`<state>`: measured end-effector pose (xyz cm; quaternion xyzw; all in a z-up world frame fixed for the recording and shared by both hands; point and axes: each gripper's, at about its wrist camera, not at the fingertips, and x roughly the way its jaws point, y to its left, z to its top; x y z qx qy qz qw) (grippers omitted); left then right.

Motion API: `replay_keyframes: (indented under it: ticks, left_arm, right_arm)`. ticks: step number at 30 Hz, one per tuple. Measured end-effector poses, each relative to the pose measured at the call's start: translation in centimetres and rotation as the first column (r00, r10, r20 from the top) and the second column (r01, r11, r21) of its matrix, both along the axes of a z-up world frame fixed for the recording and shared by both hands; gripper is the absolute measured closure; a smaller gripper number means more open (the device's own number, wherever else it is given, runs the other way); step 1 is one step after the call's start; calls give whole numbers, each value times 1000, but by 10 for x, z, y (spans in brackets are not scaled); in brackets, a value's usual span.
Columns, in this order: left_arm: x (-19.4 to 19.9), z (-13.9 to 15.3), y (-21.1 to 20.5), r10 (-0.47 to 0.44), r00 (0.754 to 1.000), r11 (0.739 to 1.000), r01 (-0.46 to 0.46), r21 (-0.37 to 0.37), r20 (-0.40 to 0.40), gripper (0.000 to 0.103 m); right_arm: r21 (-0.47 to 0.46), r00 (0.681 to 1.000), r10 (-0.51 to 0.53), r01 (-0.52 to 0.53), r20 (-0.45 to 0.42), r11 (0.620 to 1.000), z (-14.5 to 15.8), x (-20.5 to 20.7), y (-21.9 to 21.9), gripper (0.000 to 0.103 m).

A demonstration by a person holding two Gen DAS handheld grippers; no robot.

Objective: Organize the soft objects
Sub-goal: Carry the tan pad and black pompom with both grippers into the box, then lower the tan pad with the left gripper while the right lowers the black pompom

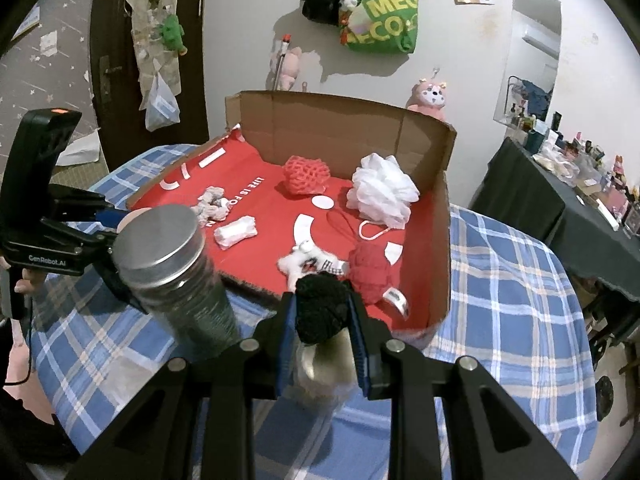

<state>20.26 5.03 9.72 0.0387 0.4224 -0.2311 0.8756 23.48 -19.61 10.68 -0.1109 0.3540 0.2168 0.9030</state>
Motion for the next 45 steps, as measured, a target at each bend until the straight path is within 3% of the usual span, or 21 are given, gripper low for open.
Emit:
replay_keyframes:
  ticks: [7,20,32,45]
  left_arm:
    - [25,6,-4,-30,999,1000,30,7,-21,65]
    - [95,9,-20,-59,992,998,63,31,-115,65]
    - [157,-21,-28,4,974,997,15,82,-227,65]
    - [176,-35,-32,28,964,994,1,107,-266,65]
  right_arm:
    - [-28,997,64,-65,-41,997,5,33,12,75]
    - [-47,956,169,-185,-240,982,-9,115,52,75]
    - [-99,920,111,-159,-375,982,-41,176,74,75]
    - [-164,900,76,-160,-429,973,-53,194,81,74]
